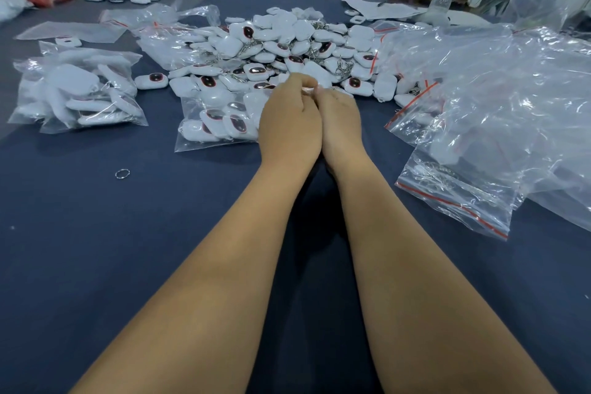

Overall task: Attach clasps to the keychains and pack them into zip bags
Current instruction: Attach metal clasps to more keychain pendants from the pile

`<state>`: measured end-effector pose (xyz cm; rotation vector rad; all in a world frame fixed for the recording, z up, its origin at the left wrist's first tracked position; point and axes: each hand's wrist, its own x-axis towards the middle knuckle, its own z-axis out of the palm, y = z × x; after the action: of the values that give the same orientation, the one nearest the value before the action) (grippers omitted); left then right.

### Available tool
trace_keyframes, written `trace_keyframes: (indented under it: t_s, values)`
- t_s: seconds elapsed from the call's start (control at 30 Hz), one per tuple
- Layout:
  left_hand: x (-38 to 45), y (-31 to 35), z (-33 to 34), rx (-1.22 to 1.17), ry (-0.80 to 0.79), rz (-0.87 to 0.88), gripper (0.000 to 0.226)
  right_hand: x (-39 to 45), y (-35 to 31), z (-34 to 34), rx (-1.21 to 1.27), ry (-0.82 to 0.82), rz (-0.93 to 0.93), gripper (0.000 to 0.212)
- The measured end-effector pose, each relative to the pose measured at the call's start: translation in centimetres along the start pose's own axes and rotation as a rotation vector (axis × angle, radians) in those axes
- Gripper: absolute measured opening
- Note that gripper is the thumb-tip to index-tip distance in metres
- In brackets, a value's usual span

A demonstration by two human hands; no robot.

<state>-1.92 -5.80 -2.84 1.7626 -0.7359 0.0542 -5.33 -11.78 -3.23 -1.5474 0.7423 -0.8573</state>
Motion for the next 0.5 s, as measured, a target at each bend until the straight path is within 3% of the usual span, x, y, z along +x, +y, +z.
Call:
trace_keyframes:
  t_s: [0.1,0.17,0.3,0.37,0.5]
  values:
    - [0.0,-0.4,0.5,0.367,-0.153,0.077,0.031,0.5,-0.1,-0.4,0.05,0.184,0.011,0.028]
    - [-0.4,-0.5,0.9,0.627,-0.25,0.184,0.028,0.6,0.0,-0.9,0.094,0.207,0.051,0.022]
    - [-0.8,-0.2,1.2,0.872,-0.3,0.335,0.035,0.8,-0.1,-1.1,0.056,0.065,0.063,0.018]
    - [-0.8,-0.1,1.3,0.951,-0.306,0.299,0.042,0.8,-0.2,-1.2,0.065,-0.001,0.082,0.022]
    - [-1.1,0.5,1.9,1.154,-0.375,0.203,0.051,1.0,-0.1,-1.6,0.123,-0.009,0.077,0.007]
